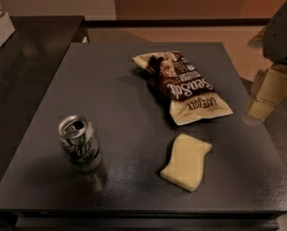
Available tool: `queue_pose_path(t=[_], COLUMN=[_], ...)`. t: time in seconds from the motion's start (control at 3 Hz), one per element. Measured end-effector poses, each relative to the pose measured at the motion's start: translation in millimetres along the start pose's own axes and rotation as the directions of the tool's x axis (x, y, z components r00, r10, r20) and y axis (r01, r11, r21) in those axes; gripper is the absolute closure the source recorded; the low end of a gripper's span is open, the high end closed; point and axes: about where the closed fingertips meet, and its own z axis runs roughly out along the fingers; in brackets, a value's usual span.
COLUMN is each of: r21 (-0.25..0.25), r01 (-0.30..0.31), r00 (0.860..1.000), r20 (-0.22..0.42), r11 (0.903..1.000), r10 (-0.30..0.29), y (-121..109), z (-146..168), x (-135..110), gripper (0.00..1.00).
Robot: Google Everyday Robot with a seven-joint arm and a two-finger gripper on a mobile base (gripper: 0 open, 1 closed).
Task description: Move brown chip bag near 7up can
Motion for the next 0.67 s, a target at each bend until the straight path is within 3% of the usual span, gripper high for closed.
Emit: queue_pose_path(t=[0.33, 0.67], r21=[-0.002, -0.003], r01=[-0.052, -0.138], r00=[0.998, 0.990], r20=[0.024, 0.033], r11=[0.9986, 0.9904], r10=[0.052, 0.138], y=[-18, -39], z=[21, 44], x=[-20, -36], gripper=[0.00, 0.00])
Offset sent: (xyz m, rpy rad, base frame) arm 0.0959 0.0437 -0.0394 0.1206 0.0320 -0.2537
